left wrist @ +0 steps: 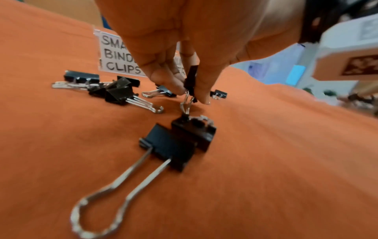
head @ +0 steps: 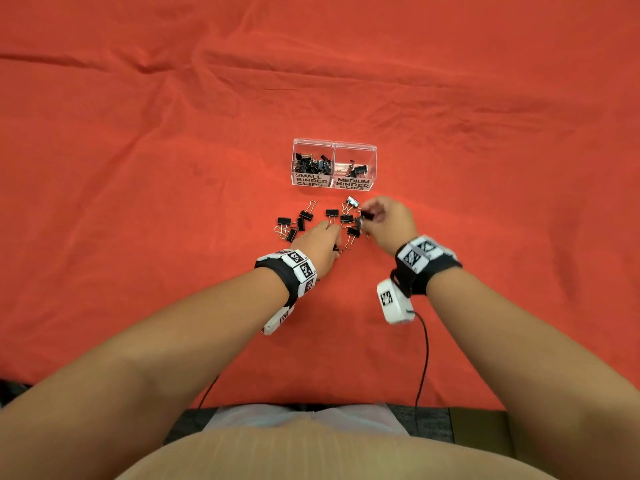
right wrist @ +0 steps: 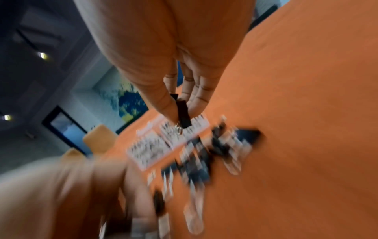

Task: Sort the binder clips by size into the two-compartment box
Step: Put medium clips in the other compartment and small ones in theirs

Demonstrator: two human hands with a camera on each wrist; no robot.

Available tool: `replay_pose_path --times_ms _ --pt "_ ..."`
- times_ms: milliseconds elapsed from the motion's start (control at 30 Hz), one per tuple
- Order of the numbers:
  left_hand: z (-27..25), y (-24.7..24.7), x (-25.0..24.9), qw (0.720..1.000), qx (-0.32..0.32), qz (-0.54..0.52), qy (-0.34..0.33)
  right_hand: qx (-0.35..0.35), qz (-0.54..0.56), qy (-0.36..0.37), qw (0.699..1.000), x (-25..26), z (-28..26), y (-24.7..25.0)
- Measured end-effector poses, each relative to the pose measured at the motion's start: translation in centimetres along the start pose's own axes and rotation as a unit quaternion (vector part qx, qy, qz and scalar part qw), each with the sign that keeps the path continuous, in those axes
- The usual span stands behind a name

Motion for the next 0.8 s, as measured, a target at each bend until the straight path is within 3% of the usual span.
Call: replay_pose_path --times_ms 133,333,533,633,800 --pt "0.8 1.1 1.4 0.995 -0.015 -0.087 0.048 -0.040 0.025 -0.004 0.999 3.3 4.7 4.3" --pt "2.7 5.0 0.3 0.981 -0.068 -0.172 0.055 -0.031 -0.036 0.028 0.998 5.5 8.1 4.2" --pt "5.7 9.2 -2.5 0.973 -0.118 -0.198 0.028 -0.070 -0.046 -0.007 0.996 1.5 5.7 4.7" --pt "7.6 10.8 -3.6 0.975 -0.136 -0.172 0.023 -0.023 -0.085 -0.022 0.996 -1.5 3.5 3.0" --pt "9.9 11.6 -4.5 0.981 -0.138 -0.133 0.040 0.039 -0.170 0.056 0.983 -3.3 0.8 -0.8"
Point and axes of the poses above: each hand's wrist, its own z-axis towards the middle knuckle, its own y-axis out of the back of the hand, x = y × z, the point moved 8 cm from there along z, towards the middle knuckle, and after that the axes turned 14 degrees about -z, right-handed, at the moved point
